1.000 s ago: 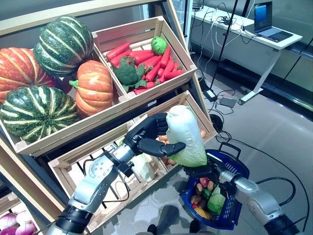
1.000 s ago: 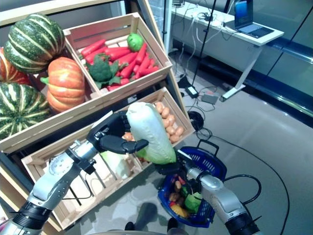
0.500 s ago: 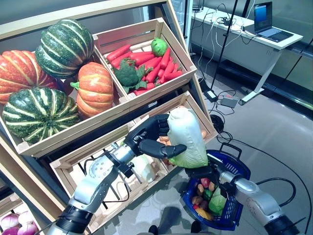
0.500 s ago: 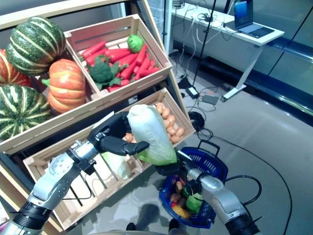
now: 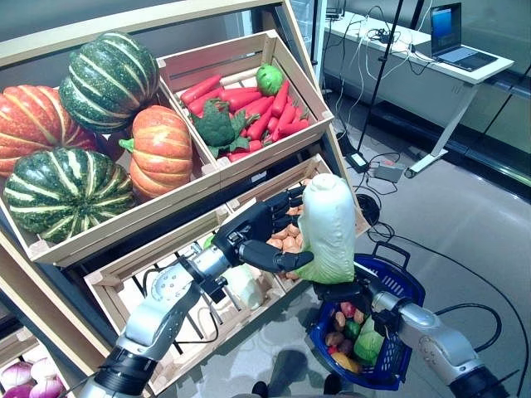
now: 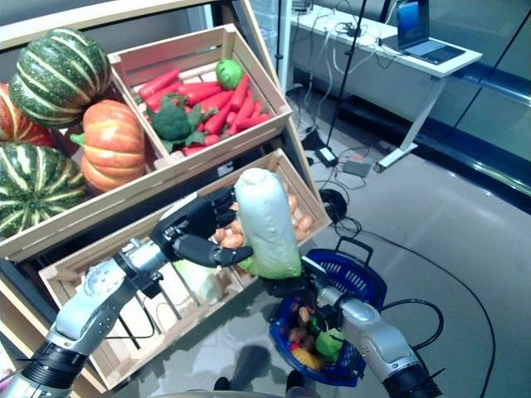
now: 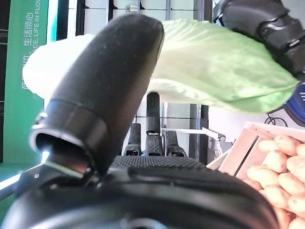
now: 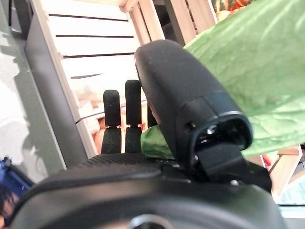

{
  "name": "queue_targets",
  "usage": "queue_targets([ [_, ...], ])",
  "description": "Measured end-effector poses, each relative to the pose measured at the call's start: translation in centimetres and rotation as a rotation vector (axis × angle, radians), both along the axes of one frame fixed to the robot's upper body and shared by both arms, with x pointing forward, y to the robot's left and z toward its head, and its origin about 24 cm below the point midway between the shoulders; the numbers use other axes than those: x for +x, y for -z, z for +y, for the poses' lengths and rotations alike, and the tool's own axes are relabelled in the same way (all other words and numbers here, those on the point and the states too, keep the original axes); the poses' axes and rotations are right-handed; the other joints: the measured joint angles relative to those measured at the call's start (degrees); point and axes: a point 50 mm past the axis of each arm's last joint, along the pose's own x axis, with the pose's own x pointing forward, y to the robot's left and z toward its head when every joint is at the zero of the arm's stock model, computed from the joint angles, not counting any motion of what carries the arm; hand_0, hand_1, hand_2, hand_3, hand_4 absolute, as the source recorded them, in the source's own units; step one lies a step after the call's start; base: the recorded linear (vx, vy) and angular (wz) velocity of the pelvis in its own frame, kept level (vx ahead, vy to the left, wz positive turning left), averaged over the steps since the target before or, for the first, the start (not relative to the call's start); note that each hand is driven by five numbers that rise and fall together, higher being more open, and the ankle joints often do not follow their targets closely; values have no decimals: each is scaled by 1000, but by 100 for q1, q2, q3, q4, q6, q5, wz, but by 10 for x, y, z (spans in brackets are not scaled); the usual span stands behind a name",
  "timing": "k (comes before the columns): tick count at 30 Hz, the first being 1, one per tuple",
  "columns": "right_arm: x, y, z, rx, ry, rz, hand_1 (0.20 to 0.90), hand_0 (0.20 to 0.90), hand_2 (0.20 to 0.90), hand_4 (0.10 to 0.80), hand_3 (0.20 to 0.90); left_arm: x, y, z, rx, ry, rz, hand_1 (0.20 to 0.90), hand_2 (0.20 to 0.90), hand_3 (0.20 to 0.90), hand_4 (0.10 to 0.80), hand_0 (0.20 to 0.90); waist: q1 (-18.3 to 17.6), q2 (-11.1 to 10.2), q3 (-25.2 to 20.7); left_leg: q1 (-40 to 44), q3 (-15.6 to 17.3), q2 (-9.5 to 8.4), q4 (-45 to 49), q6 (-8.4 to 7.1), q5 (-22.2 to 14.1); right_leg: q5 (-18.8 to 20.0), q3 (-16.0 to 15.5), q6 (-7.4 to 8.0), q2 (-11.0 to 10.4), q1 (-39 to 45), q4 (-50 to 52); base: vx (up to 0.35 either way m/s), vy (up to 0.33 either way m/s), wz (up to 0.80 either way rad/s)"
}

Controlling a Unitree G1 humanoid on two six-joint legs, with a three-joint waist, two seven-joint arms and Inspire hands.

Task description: Put vegetables into the basket

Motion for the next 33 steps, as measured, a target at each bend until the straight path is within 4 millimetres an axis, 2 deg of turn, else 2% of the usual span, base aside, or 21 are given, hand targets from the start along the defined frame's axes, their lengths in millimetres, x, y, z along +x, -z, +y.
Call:
queue_targets([
  [6,1,-2,6,66,13,-13,300,300,300,400,300,0,2,-1,5,12,14,900,900,900,800,900,-14,0,0,0,3,-1,0,0,0,0,4,0,1,-3,0,0,0,0],
  [17,0,-4,3,162,101,-43,300,300,300,400,300,-5,10,1,6,1,51,900,900,900,800,900,-48,-1,0,-17,101,1,-1,13,-13,10,103,7,10,-69,0,-4,-2,-4],
  [27,-15,4,-31,137,289,-14,300,300,300,400,300,-8,14,6,0,-24,69,900,900,900,800,900,-108,-31,13,-28,168,-4,-2,31,-30,20,171,16,12,-115,-1,-2,-5,-3],
  [33,-21,11,-36,115,338,19,300,300,300,400,300,-13,22,10,0,-43,101,900,900,900,800,900,-113,-151,37,-71,187,-5,-2,31,-30,31,183,17,12,-169,-1,0,0,0],
])
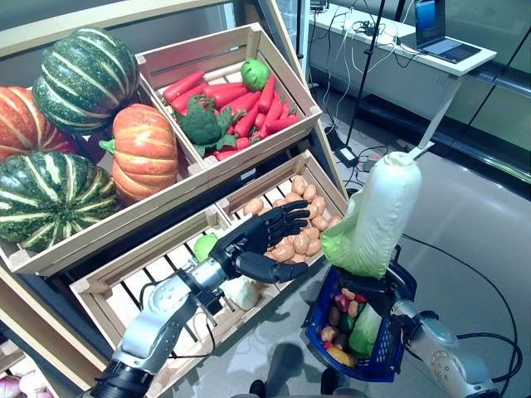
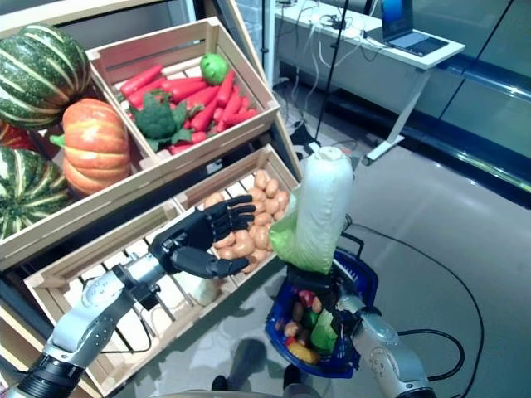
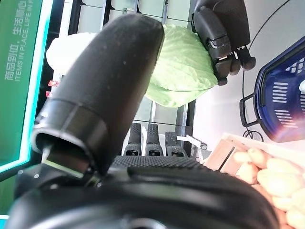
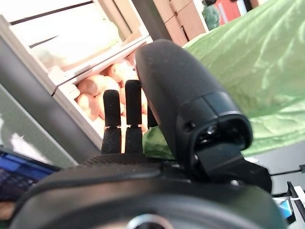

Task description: Put vegetables into the basket

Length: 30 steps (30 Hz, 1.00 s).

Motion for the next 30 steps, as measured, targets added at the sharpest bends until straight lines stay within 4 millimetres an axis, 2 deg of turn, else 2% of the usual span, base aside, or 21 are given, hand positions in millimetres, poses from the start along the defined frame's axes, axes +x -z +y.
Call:
queue_targets([
  [7,-5,17,-7,-7,79,61,300,300,300,400,300,0,1,2,-8,-34,7,900,900,900,800,900,35,-178,53,-357,37,-5,20,-10,31,76,48,-13,27,-368,5,-148,-31,-3],
  [10,8,17,-12,-16,120,31,300,300,300,400,300,7,-8,4,-30,-55,-40,900,900,900,800,900,42,-258,560,-702,41,-13,167,-19,88,180,64,-52,22,-662,50,-244,-43,-2],
  [14,24,11,-17,-20,169,-9,300,300,300,400,300,15,-16,5,-33,-76,-80,900,900,900,800,900,45,-193,1188,-953,-6,-19,378,-45,83,236,38,-98,32,-829,116,-141,-40,6],
  [17,37,-2,-21,13,219,-82,300,300,300,400,300,20,-28,4,-41,-69,-146,900,900,900,800,900,47,-86,1641,-1361,-63,-7,696,-83,34,233,-37,-132,35,-1135,299,-175,-46,10],
  [19,58,-17,-28,65,291,-160,300,300,300,400,300,28,-44,1,-97,-65,-199,900,900,900,800,900,69,4,2038,-1830,-160,3,1099,-106,-40,191,-67,-194,29,-1524,611,-181,-55,16],
  [22,77,-35,-31,159,369,-252,300,300,300,400,300,36,-52,0,-176,-75,-228,900,900,900,800,900,144,68,2212,-2548,-246,31,1747,-141,-215,78,-76,-266,30,-2183,1143,-170,0,2],
  [24,87,-48,-26,249,407,-317,300,300,300,400,300,40,-50,2,-184,-94,-221,900,900,900,800,900,144,75,2228,-2961,-249,21,2102,-129,-310,-46,-67,-285,-16,-2639,1571,-143,36,-2],
  [27,96,-60,-25,350,448,-373,300,300,300,400,300,44,-46,2,-193,-109,-206,900,900,900,800,900,150,77,2228,-3265,-269,-55,2372,-100,-336,-190,-54,-279,-133,-3024,2030,-79,34,7],
  [28,99,-65,-26,364,458,-392,300,300,300,400,300,44,-47,1,-200,-109,-216,900,900,900,800,900,146,78,2228,-3412,-284,-90,2476,-67,-363,-261,-29,-235,-172,-3186,2182,-63,28,13],
  [30,105,-70,-29,396,484,-416,300,300,300,400,300,44,-50,1,-210,-107,-238,900,900,900,800,900,167,79,2227,-3765,-305,-141,2716,-64,-400,-304,-15,-269,-236,-3530,2404,-43,18,10],
])
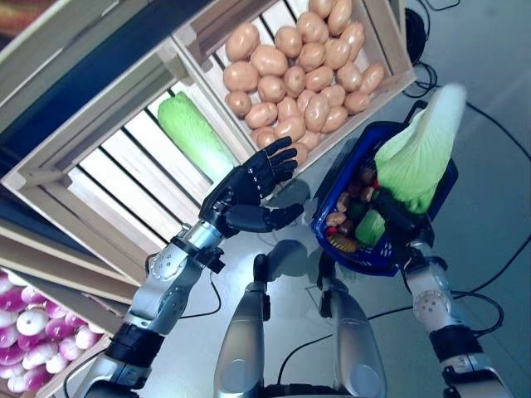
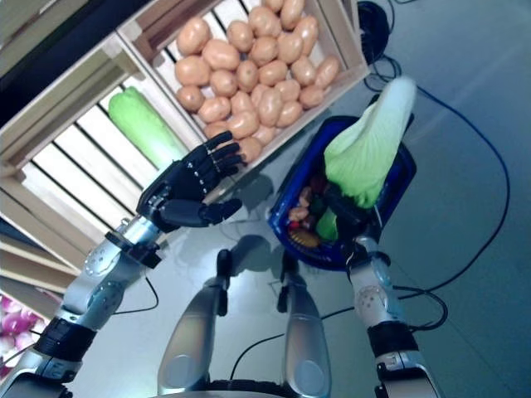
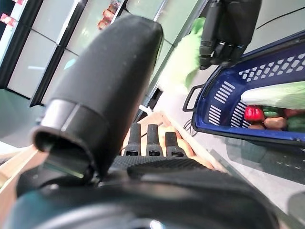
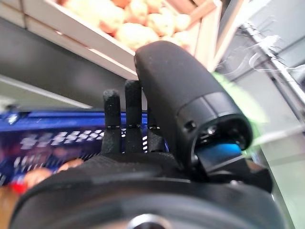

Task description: Put vegetables into the basket

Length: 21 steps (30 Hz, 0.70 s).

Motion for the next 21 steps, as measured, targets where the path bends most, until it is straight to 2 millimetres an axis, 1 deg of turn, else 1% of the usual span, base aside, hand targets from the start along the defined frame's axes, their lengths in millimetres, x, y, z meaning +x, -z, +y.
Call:
queue_targets([
  [2,4,-1,0,7,6,-2,300,300,300,400,300,1,-2,-1,0,3,-7,900,900,900,800,900,33,2,1,-255,-35,-49,166,16,-10,-4,17,11,-46,-258,118,-57,9,0],
  [5,8,-2,-2,39,16,1,300,300,300,400,300,3,-8,-3,-11,15,-29,900,900,900,800,900,63,13,3,-524,-59,-48,289,47,-14,9,3,29,-96,-498,247,-48,-5,2],
  [6,11,-3,-3,41,22,6,300,300,300,400,300,3,-12,-4,-15,19,-55,900,900,900,800,900,60,18,2,-730,-58,-62,467,63,-55,2,16,21,-122,-701,440,-25,-3,7],
  [8,17,-5,-4,41,29,11,300,300,300,400,300,5,-16,-5,-14,25,-71,900,900,900,800,900,75,25,6,-957,-50,-99,625,62,-79,-20,51,12,-127,-919,548,-39,-8,3],
  [11,26,-9,-5,39,23,32,300,300,300,400,300,7,-21,-8,-13,35,-87,900,900,900,800,900,88,28,7,-1206,-50,-93,821,63,-128,-36,99,0,-126,-1162,731,-37,-16,-4],
  [14,29,-8,-7,34,23,63,300,300,300,400,300,8,-25,-9,-13,40,-100,900,900,900,800,900,107,30,8,-1314,-51,-92,997,83,-178,-93,102,3,-126,-1260,881,-16,-14,1],
  [17,31,-5,-12,28,40,104,300,300,300,400,300,10,-31,-11,-16,47,-120,900,900,900,800,900,184,31,8,-1381,-58,-97,1069,60,-205,-109,109,-2,-135,-1322,940,-1,-3,1],
  [21,32,0,-14,28,46,141,300,300,300,400,300,10,-31,-10,-36,51,-113,900,900,900,800,900,214,33,6,-1437,-68,-107,1112,63,-209,-108,109,1,-142,-1365,956,0,0,0],
])
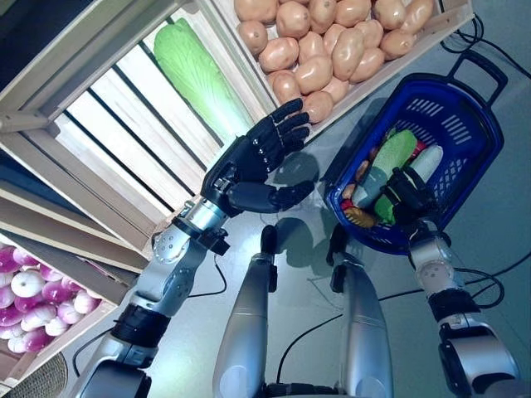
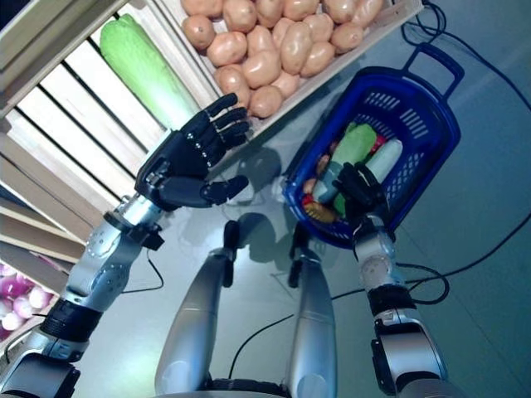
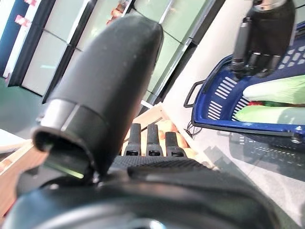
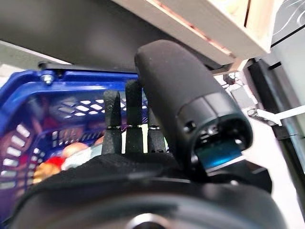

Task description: Put vegetables into the basket

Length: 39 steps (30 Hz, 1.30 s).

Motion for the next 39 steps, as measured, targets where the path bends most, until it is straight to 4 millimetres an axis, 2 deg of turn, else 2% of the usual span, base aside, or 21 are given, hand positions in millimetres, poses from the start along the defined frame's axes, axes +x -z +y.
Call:
queue_targets([
  [10,-1,2,-1,-1,3,7,300,300,300,400,300,0,2,-2,2,5,8,900,900,900,800,900,21,0,0,-60,-14,-18,69,14,-38,-28,0,18,0,-34,81,2,-1,0],
  [11,0,1,-1,-3,3,6,742,742,742,695,742,0,2,-2,2,5,8,900,900,900,800,900,21,0,0,-60,-13,-18,78,15,-39,-28,-1,17,1,-33,87,0,0,0],
  [12,0,1,-1,-3,3,6,900,900,900,800,900,0,2,-2,2,5,8,900,900,900,800,900,21,0,0,-58,-13,-18,94,15,-45,-28,-1,17,0,-29,98,31,-1,-1],
  [18,-4,7,-1,-14,3,27,900,900,900,800,900,-1,3,-1,3,3,13,900,900,900,800,900,15,-2,-1,139,-11,-19,77,18,-47,-25,0,22,0,164,47,0,0,0],
  [24,-15,23,-4,-24,24,70,900,900,900,800,900,-2,7,-2,7,8,25,900,900,900,800,900,-3,-6,-2,653,-31,-28,-245,20,-16,17,1,77,44,678,-312,16,12,-4],
  [33,-32,50,5,-13,44,128,900,900,900,800,900,-2,12,-2,2,17,50,900,900,900,800,900,-14,-11,-6,2372,-4,-23,-1439,24,162,127,-30,145,112,2280,-1275,79,45,-2],
  [39,-50,53,6,-111,30,98,900,900,900,800,900,-8,22,8,-4,-3,93,900,900,900,800,900,-29,-14,-29,3474,-14,27,-2486,45,381,279,-155,205,164,3354,-2200,129,48,3],
])
